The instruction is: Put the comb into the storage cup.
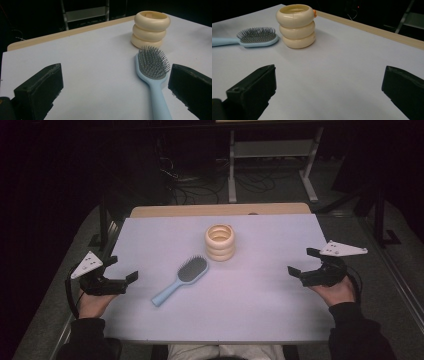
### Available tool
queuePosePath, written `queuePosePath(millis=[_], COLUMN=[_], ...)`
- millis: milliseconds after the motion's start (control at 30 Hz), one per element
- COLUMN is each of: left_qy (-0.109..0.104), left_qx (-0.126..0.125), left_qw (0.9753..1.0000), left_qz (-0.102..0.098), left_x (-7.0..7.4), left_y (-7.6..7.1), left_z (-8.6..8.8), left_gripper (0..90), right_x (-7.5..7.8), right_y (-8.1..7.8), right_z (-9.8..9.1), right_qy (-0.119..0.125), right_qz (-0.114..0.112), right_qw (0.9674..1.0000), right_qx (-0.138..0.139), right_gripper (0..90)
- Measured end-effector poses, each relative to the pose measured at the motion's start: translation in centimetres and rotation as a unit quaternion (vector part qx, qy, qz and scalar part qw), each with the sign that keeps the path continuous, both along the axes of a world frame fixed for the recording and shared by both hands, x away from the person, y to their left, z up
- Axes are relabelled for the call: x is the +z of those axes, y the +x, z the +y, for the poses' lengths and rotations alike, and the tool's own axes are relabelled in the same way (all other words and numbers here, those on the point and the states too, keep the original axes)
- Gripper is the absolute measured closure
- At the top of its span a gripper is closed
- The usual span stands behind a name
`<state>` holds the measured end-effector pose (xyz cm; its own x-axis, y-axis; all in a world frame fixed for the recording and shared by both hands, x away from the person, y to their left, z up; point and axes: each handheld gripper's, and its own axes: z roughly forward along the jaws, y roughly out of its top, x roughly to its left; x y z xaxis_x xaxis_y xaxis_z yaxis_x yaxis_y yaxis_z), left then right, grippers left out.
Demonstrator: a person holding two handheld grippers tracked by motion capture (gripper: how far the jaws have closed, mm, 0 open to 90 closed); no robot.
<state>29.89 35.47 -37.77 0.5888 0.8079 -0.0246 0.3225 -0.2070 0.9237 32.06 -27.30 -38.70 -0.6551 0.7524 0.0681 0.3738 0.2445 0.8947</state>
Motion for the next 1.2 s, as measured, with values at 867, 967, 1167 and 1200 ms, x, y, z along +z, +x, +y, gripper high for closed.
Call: queuePosePath(millis=[867,967,1167,1200], left_qy=[0.045,0.051,0.062,0.069], left_qx=[0.007,0.004,-0.005,-0.008], left_qw=[0.9987,0.9983,0.9975,0.9969], left_qz=[0.022,0.028,0.033,0.036], left_x=[-0.1,-0.1,0.5,0.6], left_y=[0.5,0.6,0.9,1.0], left_z=[-0.2,-0.1,-0.4,-0.5], left_gripper=[0.0,0.0,0.0,0.0], right_x=[0.3,0.3,0.3,0.2], right_y=[-1.2,-1.3,-1.3,-1.3], right_z=[-0.3,-0.2,-0.3,-0.2], right_qy=[0.000,-0.002,-0.001,-0.002], right_qz=[0.001,0.000,0.002,0.003], right_qw=[1.0000,1.0000,1.0000,1.0000], right_qx=[-0.008,-0.008,-0.009,-0.009], right_gripper=[0.0,0.0,0.0,0.0])
